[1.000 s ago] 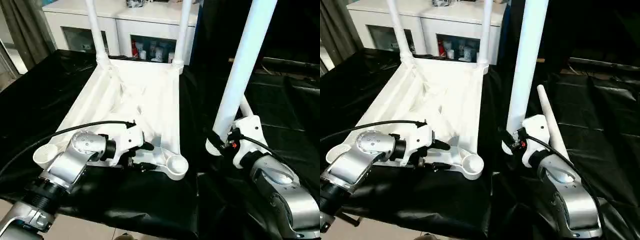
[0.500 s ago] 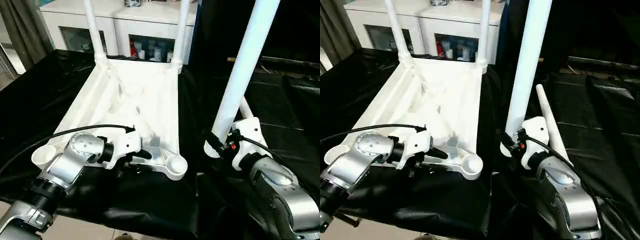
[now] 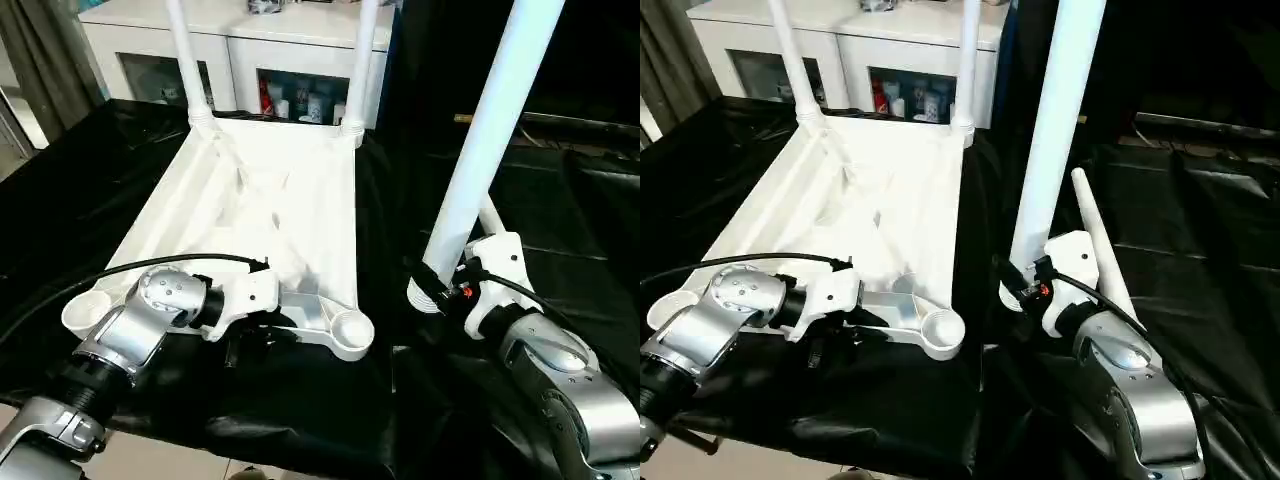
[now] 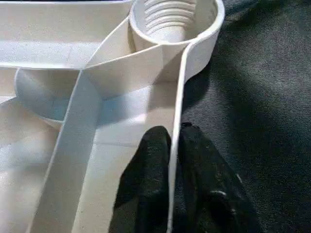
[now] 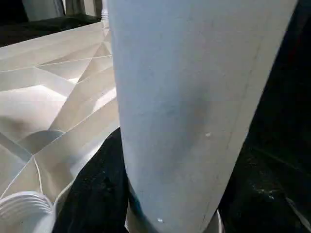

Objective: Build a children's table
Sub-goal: Pick table leg, then insert table leg to table base

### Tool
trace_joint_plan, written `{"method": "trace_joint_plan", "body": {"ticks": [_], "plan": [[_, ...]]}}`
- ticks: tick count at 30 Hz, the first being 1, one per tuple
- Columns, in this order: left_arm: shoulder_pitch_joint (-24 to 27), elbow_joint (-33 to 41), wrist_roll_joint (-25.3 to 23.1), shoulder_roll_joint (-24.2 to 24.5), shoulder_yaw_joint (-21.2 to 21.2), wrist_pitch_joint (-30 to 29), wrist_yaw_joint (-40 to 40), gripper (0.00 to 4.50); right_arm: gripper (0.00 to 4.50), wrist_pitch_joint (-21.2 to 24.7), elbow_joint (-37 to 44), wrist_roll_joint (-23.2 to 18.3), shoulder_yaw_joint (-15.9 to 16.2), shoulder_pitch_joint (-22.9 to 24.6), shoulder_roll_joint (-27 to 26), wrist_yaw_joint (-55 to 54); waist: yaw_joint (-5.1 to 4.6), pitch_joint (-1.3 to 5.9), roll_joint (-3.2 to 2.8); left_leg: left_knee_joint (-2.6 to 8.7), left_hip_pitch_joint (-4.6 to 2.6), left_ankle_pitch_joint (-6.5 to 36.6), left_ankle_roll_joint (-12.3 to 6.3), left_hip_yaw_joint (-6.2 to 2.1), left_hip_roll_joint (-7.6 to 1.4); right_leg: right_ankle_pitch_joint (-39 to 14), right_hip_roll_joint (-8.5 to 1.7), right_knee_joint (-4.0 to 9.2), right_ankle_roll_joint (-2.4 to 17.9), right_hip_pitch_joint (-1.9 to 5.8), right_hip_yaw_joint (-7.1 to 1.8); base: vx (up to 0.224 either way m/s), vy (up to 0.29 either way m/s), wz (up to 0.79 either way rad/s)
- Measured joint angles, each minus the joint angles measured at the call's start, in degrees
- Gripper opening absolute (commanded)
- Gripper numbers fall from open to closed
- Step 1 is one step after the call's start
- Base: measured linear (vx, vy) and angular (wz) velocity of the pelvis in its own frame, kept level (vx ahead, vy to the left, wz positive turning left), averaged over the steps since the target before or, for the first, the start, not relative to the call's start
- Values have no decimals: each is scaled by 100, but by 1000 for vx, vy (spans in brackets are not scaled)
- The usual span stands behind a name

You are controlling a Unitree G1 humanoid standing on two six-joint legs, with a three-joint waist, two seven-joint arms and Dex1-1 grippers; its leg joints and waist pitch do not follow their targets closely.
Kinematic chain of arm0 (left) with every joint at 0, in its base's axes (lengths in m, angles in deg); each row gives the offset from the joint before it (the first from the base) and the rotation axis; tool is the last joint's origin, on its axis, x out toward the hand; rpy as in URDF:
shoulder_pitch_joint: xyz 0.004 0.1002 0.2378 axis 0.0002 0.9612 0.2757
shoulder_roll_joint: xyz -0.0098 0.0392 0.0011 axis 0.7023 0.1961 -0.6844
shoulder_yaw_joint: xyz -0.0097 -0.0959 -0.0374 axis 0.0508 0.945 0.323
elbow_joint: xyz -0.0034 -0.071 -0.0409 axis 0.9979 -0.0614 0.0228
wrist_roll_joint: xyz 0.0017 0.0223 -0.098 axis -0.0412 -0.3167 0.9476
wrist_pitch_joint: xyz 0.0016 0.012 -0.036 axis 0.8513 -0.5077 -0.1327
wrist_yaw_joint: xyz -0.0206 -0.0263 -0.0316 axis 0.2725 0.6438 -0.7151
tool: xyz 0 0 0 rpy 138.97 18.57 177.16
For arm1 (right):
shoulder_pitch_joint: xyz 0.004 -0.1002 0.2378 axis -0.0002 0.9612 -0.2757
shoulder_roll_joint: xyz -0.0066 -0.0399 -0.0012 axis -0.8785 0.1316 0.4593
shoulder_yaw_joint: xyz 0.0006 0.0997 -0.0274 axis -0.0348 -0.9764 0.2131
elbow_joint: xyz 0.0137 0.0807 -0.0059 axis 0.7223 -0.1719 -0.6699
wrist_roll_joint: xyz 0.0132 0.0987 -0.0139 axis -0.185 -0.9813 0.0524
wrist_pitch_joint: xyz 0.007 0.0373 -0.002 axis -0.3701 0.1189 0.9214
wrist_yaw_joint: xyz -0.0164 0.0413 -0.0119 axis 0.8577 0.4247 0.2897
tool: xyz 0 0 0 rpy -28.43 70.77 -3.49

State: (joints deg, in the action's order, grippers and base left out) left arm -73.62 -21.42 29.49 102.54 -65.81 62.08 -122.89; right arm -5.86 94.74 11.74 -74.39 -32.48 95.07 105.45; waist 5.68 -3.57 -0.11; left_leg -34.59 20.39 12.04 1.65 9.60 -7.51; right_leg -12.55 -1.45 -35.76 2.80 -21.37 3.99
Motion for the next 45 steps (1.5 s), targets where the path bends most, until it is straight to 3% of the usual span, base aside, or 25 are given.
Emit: {"method": "trace_joint_plan", "body": {"ticks": [6, 11, 14, 17, 21, 25, 29, 33, 37, 45], "plan": [[-8, -6, 58, -71, 7, -22, -64, 2, 191, 16, 0, -31, 0, 0, 0, 4, -65, 0, 0, 4, 3, 0, -1, 2, 0, 0, 0, 4, 1, -3, 0, 0, 0, 0], [16, 18, 152, -202, 55, -250, 34, 1, 191, 62, -9, -104, -14, -27, -42, 9, -71, -3, -4, 8, 10, 0, -1, 5, -2, -3, 1, 3, 5, -14, 1, 0, 0, 0], [22, 55, 28, -487, 93, -485, 599, 1, 191, 153, -54, -274, -27, -154, -176, 26, -78, -10, -18, 6, 7, 0, -1, 7, -2, 0, 1, 3, 10, -11, 0, 0, 0, 0], [2, -50, -146, -1042, 297, -783, 1564, 1, 191, 242, -406, -448, 13, -603, -360, 144, -164, -27, -66, 2, 12, 0, 0, 12, -2, 19, -2, 6, 21, -6, 0, 0, 0, 0], [14, -62, -217, -1148, 464, -1037, 2103, 0, 191, 320, -798, -441, 124, -940, -315, 306, -246, -25, -84, 13, 8, -8, -2, 7, -15, 19, 9, 6, 19, -22, 9, 0, 0, 0], [4, 69, -267, -1373, 516, -1364, 2358, 0, 191, 344, -1436, -410, 266, -1434, -297, 570, -231, -21, -89, 14, 37, -23, -28, 10, -15, 18, 9, 8, 27, -47, 9, 0, 0, 0], [21, 176, -296, -1390, 483, -1363, 2330, 0, 191, 52, -2011, -367, 312, -1717, -353, 692, -164, -19, -91, 13, 64, -14, -47, 10, -15, 17, 7, 27, 26, -60, 13, 0, 0, 0], [128, 299, -281, -1326, 482, -1264, 2187, 0, 191, -37, -2505, -378, 237, -2016, -477, 735, -160, -19, -91, 13, 68, -8, -58, 11, -16, 17, 6, 32, 26, -64, 15, 0, 0, 0], [189, 352, -279, -1291, 481, -1185, 2086, 0, 191, -202, -2786, -369, 245, -2135, -482, 860, -97, -19, -91, 13, 65, -8, -57, 11, -16, 17, 5, 32, 26, -65, 16, 0, 0, 0], [323, 502, -280, -1215, 481, -1099, 1981, 0, 191, -523, -3186, -358, 258, -2264, -556, 1011, -78, -20, -89, 13, 63, -9, -58, 14, -16, 17, 4, 31, 25, -65, 15, 0, 0, 0]]}}
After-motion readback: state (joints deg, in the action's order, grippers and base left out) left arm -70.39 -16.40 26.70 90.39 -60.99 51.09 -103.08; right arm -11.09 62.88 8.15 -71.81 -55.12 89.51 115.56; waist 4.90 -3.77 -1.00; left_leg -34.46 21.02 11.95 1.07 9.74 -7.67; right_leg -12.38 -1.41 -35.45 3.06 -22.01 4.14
